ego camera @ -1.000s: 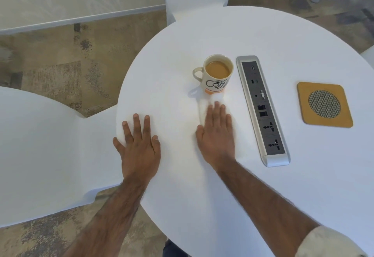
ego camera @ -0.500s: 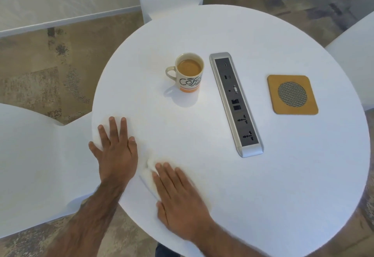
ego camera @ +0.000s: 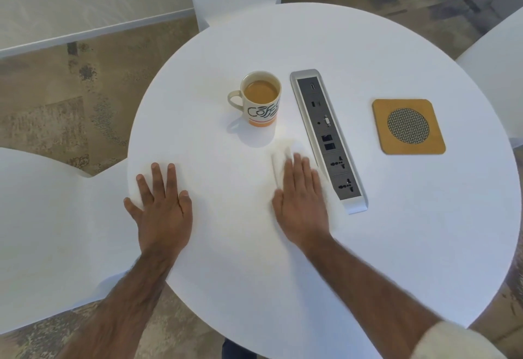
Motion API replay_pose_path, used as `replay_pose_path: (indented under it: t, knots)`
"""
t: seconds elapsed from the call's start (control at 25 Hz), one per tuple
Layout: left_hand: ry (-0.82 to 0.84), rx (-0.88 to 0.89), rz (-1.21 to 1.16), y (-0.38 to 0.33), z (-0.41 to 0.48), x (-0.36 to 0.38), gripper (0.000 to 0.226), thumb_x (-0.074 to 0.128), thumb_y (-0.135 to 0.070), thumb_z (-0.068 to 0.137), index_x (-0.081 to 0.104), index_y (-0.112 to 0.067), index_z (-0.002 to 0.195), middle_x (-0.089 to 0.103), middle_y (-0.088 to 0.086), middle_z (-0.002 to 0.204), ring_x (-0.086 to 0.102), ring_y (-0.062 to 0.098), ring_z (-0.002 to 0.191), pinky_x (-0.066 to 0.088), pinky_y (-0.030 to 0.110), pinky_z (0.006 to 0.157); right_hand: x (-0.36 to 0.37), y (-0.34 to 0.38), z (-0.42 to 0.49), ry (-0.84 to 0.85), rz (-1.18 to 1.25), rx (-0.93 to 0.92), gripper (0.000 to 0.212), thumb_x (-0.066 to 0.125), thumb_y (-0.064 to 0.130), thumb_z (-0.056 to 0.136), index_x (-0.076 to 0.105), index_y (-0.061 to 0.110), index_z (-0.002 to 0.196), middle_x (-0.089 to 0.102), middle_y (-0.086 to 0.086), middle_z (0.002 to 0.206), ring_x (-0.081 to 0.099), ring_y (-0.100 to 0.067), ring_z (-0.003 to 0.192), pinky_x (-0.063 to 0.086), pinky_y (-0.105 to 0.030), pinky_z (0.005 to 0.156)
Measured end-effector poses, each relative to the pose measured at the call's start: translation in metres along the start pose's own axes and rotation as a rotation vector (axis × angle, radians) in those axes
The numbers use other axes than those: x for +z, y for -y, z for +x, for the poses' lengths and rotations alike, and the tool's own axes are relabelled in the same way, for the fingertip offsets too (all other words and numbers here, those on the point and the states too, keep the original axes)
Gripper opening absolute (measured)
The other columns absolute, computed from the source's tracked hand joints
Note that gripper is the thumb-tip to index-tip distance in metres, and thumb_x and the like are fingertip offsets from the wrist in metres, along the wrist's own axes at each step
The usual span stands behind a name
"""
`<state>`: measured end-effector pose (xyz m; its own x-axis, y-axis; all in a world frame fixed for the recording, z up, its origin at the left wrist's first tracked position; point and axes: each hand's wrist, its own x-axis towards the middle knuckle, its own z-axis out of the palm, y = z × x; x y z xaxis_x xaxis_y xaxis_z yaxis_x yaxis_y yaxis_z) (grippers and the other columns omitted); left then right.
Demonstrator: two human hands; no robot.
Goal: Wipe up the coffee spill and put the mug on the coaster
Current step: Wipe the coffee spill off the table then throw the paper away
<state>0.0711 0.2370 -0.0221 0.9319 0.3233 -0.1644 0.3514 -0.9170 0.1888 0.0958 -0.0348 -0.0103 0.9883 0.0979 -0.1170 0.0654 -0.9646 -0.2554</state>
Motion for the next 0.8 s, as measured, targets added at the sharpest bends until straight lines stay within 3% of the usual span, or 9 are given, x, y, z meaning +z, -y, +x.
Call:
replay_pose_path:
  t: [0.24,0.52,0.8]
  knots:
    - [-0.01,0.007,0.003,0.001,-0.001,0.003,0.062,0.024,-0.039,0.107,0.001,-0.029,0.164,-0.002,0.002,0.174,-0.002,0.035,0.159,0.009,0.073,0.118,0.019,0.065,0.032,0.018,0.0,-0.264,0.069,0.036,0.031,0.095,0.031,-0.001,0.156,0.023,-0.021,0.168,0.018,-0.036,0.156,0.018,-0.051,0.125]
    - [-0.029,0.078,-0.004,-0.008,-0.005,0.005,0.07,0.014,-0.045,0.101,0.006,-0.017,0.165,0.005,0.012,0.173,0.004,0.038,0.158,0.005,0.065,0.124,0.033,0.07,-0.078,0.079,0.013,-0.469,0.067,0.037,0.031,0.102,0.021,0.003,0.16,0.013,-0.016,0.171,0.006,-0.03,0.159,0.011,-0.047,0.127]
    - [-0.038,0.353,0.047,-0.075,-0.047,0.026,0.07,0.025,-0.041,0.102,0.014,-0.01,0.164,0.011,0.015,0.172,0.012,0.038,0.158,0.01,0.059,0.126,0.02,0.005,-0.122,-0.004,0.04,-0.258,0.065,0.045,0.027,0.098,0.031,0.005,0.158,0.021,-0.014,0.169,0.014,-0.029,0.158,0.025,-0.049,0.124]
